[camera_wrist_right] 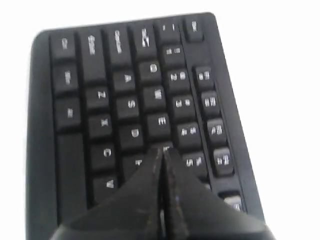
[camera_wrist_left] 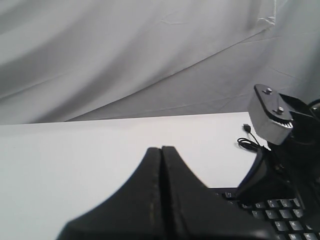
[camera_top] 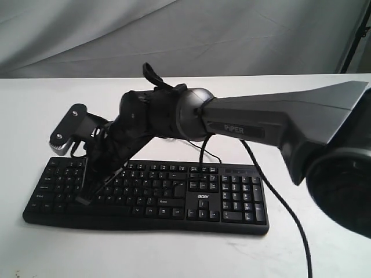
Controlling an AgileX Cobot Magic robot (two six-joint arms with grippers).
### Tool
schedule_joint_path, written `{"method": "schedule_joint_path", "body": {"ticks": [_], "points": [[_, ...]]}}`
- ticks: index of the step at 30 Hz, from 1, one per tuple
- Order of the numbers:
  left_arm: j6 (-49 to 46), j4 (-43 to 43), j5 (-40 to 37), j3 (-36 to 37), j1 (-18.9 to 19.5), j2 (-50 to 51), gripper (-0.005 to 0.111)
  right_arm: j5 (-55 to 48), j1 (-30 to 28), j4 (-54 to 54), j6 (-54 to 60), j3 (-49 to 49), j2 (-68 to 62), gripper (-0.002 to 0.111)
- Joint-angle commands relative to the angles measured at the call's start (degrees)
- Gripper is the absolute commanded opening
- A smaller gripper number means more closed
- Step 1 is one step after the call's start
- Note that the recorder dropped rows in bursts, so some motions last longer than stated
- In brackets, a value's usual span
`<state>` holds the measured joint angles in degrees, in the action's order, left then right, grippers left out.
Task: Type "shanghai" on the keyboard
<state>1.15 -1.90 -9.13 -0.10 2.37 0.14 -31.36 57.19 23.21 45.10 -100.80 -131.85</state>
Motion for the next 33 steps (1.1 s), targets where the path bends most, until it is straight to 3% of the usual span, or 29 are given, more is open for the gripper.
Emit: {"method": "schedule_joint_path", "body": {"ticks": [1,13,33], "points": [[0.15,0.00,0.34,0.10,-0.37,-0.14,0.000,-1.63,1.82,-0.19,0.01,-7.85,-3.63,0.000],[0.15,0.00,0.34,0.10,-0.37,-0.14,0.000,-8.27,4.05,-1.30,-3.63,-26.35,-14.46,0.000],[0.15,0.00,0.34,0.10,-0.37,-0.14,0.000,-8.53,4.05,-3.17,-6.18,-26.62,-16.12,0.000]]}}
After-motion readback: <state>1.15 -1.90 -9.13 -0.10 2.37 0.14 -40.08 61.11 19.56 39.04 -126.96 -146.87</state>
